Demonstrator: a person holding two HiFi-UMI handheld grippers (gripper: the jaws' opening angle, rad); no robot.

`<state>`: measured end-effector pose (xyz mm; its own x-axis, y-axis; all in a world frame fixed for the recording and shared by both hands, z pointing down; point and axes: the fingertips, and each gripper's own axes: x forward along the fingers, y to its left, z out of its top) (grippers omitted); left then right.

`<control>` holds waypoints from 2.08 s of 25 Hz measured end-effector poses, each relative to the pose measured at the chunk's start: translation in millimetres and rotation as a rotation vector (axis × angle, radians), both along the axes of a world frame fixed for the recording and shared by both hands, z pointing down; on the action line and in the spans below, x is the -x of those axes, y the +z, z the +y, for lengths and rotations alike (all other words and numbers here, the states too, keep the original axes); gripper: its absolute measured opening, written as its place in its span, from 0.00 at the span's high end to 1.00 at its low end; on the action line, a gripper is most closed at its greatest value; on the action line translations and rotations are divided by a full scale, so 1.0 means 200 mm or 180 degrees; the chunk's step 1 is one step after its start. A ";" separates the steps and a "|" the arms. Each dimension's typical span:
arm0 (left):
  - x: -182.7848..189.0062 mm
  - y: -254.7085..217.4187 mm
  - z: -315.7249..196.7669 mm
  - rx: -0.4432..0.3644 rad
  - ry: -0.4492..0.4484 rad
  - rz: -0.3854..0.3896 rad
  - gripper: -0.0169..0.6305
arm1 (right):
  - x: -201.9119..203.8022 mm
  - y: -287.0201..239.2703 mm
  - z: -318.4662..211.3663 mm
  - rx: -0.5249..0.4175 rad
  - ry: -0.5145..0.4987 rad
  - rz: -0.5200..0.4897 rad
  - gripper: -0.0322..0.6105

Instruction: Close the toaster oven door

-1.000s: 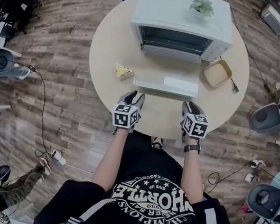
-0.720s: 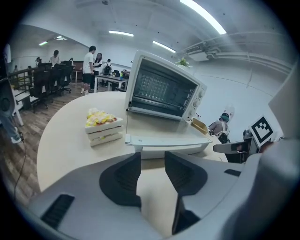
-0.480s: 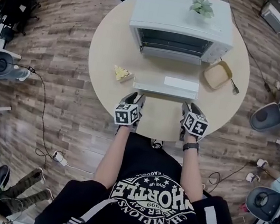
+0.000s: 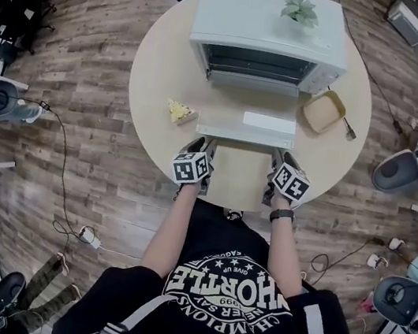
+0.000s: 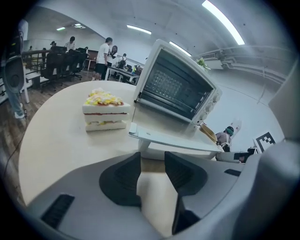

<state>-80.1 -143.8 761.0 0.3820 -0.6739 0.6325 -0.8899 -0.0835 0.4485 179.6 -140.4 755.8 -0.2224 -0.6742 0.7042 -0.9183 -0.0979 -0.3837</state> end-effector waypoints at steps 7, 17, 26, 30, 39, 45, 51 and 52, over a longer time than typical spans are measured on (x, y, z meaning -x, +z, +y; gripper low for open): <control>0.03 0.04 -0.07 0.0077 -0.0227 0.0053 0.70 | 0.00 0.04 -0.03 0.0043 0.0107 -0.0005 0.66; 0.04 0.06 -0.09 0.0125 -0.0197 -0.0034 0.79 | 0.03 0.08 -0.05 0.0105 0.0052 0.0062 0.70; 0.06 0.08 -0.09 0.0192 -0.0248 -0.0055 0.82 | -0.01 0.10 -0.06 0.0125 0.0008 0.0016 0.80; 0.06 0.06 -0.08 0.0226 -0.0269 -0.0020 0.83 | -0.01 0.09 -0.06 0.0140 -0.0029 0.0039 0.80; 0.08 0.06 -0.06 0.0223 -0.0159 0.0003 0.84 | -0.01 0.10 -0.05 0.0071 -0.0016 -0.0028 0.80; 0.07 0.07 -0.06 0.0390 -0.0033 0.0044 0.85 | -0.01 0.09 -0.06 0.0076 0.0030 -0.0037 0.80; 0.05 0.11 0.05 0.0458 0.0232 -0.0159 0.95 | -0.01 0.10 -0.05 0.0104 -0.0007 -0.0059 0.80; 0.03 0.11 0.06 0.0406 0.0333 -0.0247 0.95 | -0.01 0.10 -0.05 0.0114 -0.0036 -0.0053 0.80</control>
